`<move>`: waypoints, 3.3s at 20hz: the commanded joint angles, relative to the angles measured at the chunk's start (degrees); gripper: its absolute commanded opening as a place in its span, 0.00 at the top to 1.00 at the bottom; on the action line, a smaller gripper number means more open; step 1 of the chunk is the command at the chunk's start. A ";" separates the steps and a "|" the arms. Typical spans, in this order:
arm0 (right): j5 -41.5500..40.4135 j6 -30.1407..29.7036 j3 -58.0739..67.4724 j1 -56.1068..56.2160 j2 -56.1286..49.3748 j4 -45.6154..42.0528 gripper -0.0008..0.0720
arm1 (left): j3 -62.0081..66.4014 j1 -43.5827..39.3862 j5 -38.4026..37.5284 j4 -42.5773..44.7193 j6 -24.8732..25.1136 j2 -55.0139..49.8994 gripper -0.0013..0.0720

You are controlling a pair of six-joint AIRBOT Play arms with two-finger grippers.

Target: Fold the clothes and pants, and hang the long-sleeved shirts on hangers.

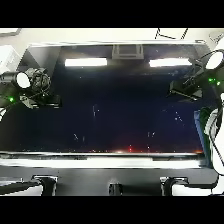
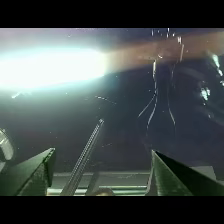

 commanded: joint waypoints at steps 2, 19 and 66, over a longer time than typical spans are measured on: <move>0.02 0.09 -0.02 0.07 -0.04 0.02 0.05 | -0.02 -0.04 0.02 0.02 0.00 -0.04 0.03; -10.60 0.33 -0.02 0.07 -0.04 0.20 0.05 | -0.02 -0.09 8.07 0.00 -0.50 -0.11 0.03; -0.48 0.39 0.04 0.07 2.25 3.21 0.05 | -4.61 7.74 30.42 -42.95 24.68 15.32 0.95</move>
